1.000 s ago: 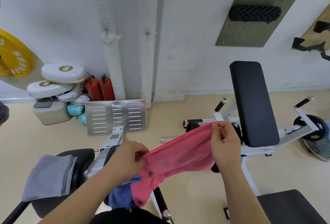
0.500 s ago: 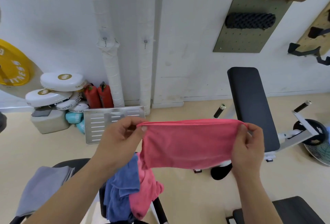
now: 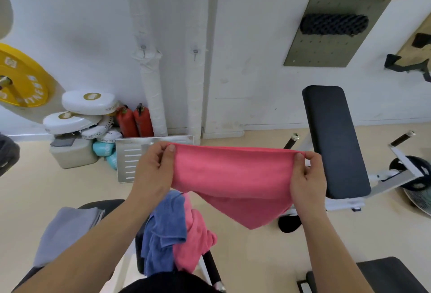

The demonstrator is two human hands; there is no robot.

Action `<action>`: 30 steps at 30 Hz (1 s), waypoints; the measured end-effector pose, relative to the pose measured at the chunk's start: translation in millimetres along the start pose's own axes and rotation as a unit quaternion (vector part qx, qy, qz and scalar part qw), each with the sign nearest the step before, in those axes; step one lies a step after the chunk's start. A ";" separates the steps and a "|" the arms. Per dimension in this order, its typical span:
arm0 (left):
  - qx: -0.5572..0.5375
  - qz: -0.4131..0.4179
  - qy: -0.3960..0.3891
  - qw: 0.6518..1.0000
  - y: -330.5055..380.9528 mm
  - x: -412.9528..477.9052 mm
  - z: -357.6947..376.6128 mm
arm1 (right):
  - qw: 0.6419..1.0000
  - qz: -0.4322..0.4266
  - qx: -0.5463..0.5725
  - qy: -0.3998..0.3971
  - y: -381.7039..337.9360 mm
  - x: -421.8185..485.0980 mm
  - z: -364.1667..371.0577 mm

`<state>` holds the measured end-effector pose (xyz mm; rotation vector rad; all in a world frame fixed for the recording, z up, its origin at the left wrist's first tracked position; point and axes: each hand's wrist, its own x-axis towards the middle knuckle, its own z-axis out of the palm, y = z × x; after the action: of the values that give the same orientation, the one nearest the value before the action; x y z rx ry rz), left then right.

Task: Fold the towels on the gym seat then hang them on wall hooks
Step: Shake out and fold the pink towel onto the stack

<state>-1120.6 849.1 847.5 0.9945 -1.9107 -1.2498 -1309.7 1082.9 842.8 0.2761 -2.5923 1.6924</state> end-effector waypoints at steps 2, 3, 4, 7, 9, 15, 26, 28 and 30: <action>0.014 0.004 0.012 1.000 -3.0 0.2 -2.3 | 1.000 0.001 -0.010 -0.025 -2.4 -0.5 5.8; 0.020 -0.008 0.007 1.000 -5.4 2.0 -1.8 | 1.000 0.006 -0.008 -0.028 -3.6 -0.4 9.5; 0.029 -0.036 -0.002 0.999 -11.6 3.9 -1.2 | 0.999 0.013 -0.004 -0.034 -4.1 -1.0 13.5; -0.054 -0.196 -0.053 0.978 -36.7 1.7 -3.8 | 0.995 0.057 0.017 -0.080 -0.6 -9.8 25.7; -0.175 -0.308 -0.111 0.929 -46.7 -6.4 -6.5 | 0.991 0.087 0.030 -0.100 3.8 -17.3 32.6; -0.165 -0.316 -0.124 0.926 -57.4 -26.4 -20.8 | 0.989 0.112 0.040 -0.085 22.7 -33.6 46.1; -0.274 -0.343 -0.053 0.897 -18.1 -58.9 -39.3 | 0.946 0.056 0.093 -0.306 -57.3 -109.4 101.6; -0.279 -0.322 -0.039 0.904 -10.8 -63.5 -44.5 | 0.927 0.034 0.103 -0.359 -69.8 -132.1 115.7; -0.268 -0.308 -0.038 0.912 -9.3 -68.1 -53.1 | 0.918 0.024 0.113 -0.378 -76.4 -147.4 125.5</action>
<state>-1039.9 880.9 849.9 1.2868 -1.1934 -2.0525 -1143.4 957.7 842.6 1.0826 -2.8605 2.2539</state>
